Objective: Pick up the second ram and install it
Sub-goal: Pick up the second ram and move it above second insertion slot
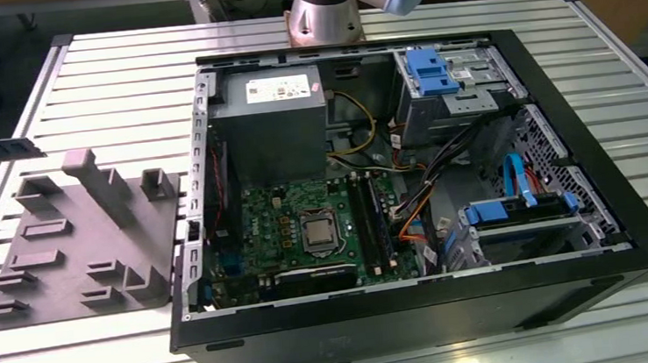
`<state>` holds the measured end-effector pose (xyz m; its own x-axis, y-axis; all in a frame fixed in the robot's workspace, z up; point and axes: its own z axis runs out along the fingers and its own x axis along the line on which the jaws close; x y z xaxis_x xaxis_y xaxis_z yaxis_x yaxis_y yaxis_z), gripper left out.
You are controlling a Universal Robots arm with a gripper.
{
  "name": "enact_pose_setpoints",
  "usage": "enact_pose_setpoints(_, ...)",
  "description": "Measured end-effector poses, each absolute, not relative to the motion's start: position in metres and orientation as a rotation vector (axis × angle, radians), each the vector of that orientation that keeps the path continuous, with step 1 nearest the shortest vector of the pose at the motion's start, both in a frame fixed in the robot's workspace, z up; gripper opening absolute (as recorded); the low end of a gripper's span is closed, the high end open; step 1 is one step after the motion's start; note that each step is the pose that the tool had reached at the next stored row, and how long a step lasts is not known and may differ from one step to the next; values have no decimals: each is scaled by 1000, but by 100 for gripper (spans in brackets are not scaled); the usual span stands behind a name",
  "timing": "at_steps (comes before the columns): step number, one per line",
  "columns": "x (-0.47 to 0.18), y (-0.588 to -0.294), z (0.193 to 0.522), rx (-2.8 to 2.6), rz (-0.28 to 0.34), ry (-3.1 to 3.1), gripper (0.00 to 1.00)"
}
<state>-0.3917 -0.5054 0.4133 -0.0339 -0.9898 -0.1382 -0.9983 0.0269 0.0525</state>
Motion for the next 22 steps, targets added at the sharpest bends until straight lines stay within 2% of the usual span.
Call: enact_pose_setpoints(22,-362,-505,413,-2115,255,2178,12)
